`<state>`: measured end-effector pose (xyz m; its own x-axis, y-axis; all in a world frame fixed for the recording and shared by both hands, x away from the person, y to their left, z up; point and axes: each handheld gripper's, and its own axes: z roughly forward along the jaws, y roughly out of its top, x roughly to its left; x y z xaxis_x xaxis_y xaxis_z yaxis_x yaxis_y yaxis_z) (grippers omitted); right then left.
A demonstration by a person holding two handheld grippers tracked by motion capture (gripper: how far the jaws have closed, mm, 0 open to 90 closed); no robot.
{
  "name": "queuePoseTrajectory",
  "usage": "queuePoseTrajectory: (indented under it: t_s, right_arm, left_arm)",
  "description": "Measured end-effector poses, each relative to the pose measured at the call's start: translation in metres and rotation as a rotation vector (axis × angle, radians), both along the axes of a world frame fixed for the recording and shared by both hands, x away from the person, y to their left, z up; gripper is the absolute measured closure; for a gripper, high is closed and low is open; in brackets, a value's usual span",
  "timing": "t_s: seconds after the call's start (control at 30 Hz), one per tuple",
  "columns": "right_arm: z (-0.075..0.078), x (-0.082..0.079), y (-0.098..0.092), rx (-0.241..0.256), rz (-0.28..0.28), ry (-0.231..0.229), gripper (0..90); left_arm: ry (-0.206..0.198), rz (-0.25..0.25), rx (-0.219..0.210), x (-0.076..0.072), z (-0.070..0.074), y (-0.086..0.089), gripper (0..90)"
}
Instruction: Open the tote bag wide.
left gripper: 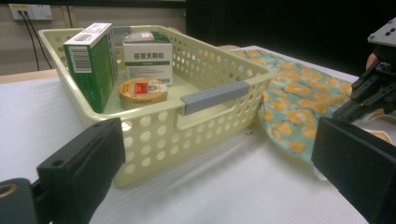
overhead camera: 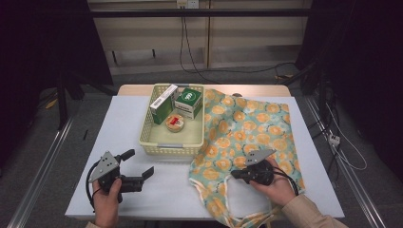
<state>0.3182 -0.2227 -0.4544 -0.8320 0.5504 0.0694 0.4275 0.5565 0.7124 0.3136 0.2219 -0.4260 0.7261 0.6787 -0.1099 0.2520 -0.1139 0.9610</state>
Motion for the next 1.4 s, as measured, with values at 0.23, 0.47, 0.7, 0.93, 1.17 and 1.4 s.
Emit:
queuePoseTrajectory:
  t_s: [0.23,0.47,0.7,0.93,1.17,1.4]
  right_arm:
    - [0.001,-0.008,-0.033,-0.002,-0.059,0.024,90.0]
    - [0.001,-0.015,0.000,0.015,0.011,0.038,90.0]
    - [-0.001,-0.003,0.034,0.045,0.037,0.060,90.0]
    - [0.009,0.002,0.035,0.066,0.053,0.058,63.3]
    - [0.019,0.006,0.056,0.095,0.065,0.032,31.0]
    - [0.019,-0.002,0.107,0.119,0.132,0.061,27.2]
  left_arm:
    - [0.007,-0.011,-0.001,0.003,-0.001,-0.003,2.7]
    - [0.007,-0.018,0.005,0.002,-0.001,-0.006,2.7]
    - [0.018,-0.010,0.003,0.002,-0.003,-0.005,2.7]
    - [0.019,-0.016,0.008,0.002,-0.002,-0.005,2.7]
    - [0.019,-0.009,0.001,0.001,-0.002,-0.003,2.7]
    - [0.018,-0.003,-0.010,0.000,-0.002,-0.001,2.7]
